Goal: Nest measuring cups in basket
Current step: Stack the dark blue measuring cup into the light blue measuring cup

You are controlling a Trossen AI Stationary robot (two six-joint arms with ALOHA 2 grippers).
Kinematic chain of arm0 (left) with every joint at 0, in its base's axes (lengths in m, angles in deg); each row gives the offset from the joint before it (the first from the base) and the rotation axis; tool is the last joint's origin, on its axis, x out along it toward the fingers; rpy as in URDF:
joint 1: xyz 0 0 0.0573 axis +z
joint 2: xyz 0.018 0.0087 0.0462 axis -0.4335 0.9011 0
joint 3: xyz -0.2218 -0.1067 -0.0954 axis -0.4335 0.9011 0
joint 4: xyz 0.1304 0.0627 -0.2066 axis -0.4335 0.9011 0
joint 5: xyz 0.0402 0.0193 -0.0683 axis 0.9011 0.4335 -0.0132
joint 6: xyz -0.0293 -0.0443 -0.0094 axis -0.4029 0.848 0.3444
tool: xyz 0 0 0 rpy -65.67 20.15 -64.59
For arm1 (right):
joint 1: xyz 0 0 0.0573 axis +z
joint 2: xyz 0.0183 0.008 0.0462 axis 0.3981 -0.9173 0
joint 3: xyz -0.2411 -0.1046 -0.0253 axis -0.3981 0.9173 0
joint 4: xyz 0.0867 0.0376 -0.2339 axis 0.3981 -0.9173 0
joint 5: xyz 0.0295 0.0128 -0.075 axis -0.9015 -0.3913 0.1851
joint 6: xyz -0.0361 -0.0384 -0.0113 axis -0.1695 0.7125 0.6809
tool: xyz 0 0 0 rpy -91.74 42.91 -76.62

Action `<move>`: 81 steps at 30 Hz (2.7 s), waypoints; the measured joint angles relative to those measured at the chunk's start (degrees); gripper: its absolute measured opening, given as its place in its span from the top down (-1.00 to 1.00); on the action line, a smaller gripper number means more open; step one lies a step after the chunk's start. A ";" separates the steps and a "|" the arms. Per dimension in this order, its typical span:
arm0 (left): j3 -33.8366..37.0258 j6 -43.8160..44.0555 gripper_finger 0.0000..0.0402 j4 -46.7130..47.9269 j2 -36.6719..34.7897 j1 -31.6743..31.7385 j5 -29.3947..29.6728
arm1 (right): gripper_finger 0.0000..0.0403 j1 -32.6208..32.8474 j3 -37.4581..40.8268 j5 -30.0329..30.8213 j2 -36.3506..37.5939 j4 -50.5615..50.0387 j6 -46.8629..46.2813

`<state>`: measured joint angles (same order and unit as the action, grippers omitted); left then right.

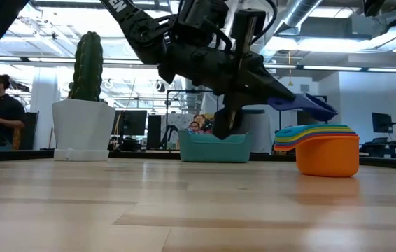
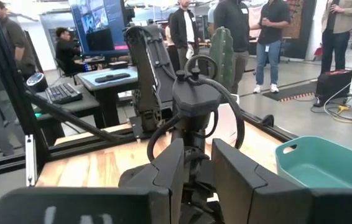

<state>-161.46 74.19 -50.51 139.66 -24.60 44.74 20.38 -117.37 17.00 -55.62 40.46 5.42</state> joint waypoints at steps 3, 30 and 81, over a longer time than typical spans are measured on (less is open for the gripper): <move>0.00 0.02 1.00 0.64 0.00 -0.01 -0.07 | 0.47 -0.12 0.00 0.03 0.02 -0.02 -0.02; 0.00 -3.16 0.55 2.05 -0.07 1.18 -3.89 | 0.47 -0.10 0.00 -0.01 0.00 -0.02 -0.22; 3.26 -31.45 0.55 13.30 -3.02 -7.26 32.05 | 0.68 -13.29 -5.67 -33.10 -34.01 -25.57 -63.07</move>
<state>-158.21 42.74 -37.21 136.65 -31.86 76.79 7.10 -123.04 -16.10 -89.63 14.89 -57.66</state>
